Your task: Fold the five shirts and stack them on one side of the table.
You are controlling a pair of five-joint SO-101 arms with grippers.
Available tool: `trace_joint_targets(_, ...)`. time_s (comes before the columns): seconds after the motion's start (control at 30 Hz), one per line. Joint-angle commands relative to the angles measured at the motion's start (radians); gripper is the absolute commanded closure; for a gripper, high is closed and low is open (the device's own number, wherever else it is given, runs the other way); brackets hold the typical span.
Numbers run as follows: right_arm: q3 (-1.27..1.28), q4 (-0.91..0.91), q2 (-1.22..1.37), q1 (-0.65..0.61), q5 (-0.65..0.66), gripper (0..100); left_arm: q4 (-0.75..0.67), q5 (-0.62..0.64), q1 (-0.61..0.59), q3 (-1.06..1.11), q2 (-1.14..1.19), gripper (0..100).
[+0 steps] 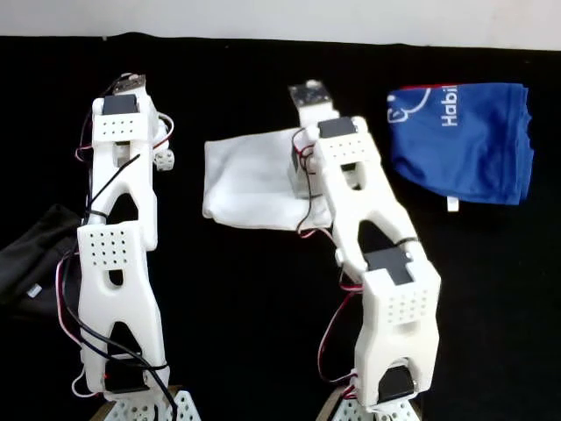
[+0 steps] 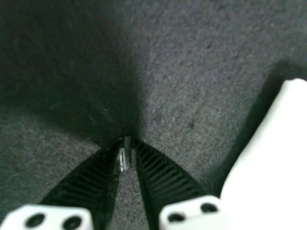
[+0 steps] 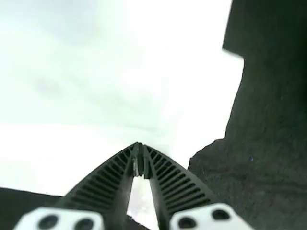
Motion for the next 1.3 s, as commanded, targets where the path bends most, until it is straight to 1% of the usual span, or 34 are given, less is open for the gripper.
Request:
trace_joint_targets(0.0, -0.051, 0.058, -0.007, 0.065, -0.011, 99.3, -0.018, 0.008, 0.005, -0.002, 0.002, 98)
trace_joint_targets(0.17, -0.053, 0.099, -0.008, 0.105, -0.009, 99.3, -0.018, 0.008, 0.005, -0.002, 0.002, 98)
trace_joint_targets(0.33, -0.076, 0.101, -0.01, 0.107, -0.009, 99.3, -0.018, 0.008, 0.005, -0.002, 0.002, 98)
trace_joint_targets(0.43, -0.191, 0.168, -0.01, 0.102, -0.009, 99.3, -0.018, 0.008, 0.005, -0.002, 0.002, 98)
trace_joint_targets(0.57, -0.423, 0.285, -0.004, 0.07, -0.017, 99.1, -0.018, 0.008, 0.005, -0.002, 0.004, 98)
trace_joint_targets(0.63, -0.501, 0.32, 0.001, 0.039, -0.028, 95.2, -0.018, 0.008, 0.005, -0.002, 0.004, 98)
trace_joint_targets(0.77, -0.509, 0.326, 0.056, -0.001, -0.135, 73.6, -0.018, 0.008, 0.005, -0.002, 0.004, 98)
trace_joint_targets(0.8, -0.51, 0.325, 0.082, -0.004, -0.152, 69.7, -0.018, 0.008, 0.005, -0.002, 0.004, 98)
trace_joint_targets(0.83, -0.516, 0.323, 0.113, -0.012, -0.16, 68.3, -0.018, 0.008, 0.005, -0.002, 0.004, 98)
trace_joint_targets(0.9, -0.519, 0.321, 0.185, -0.027, -0.161, 68.7, -0.018, 0.008, 0.005, -0.002, 0.004, 98)
trace_joint_targets(1.03, -0.519, 0.249, 0.306, -0.024, -0.164, 68.7, -0.018, 0.008, 0.005, -0.002, 0.005, 98)
trace_joint_targets(1.17, -0.519, 0.185, 0.386, -0.016, -0.164, 68.7, -0.018, 0.008, 0.005, -0.002, 0.005, 98)
trace_joint_targets(1.27, -0.519, 0.183, 0.421, -0.018, -0.16, 68.9, -0.018, 0.008, 0.005, -0.002, 0.005, 98)
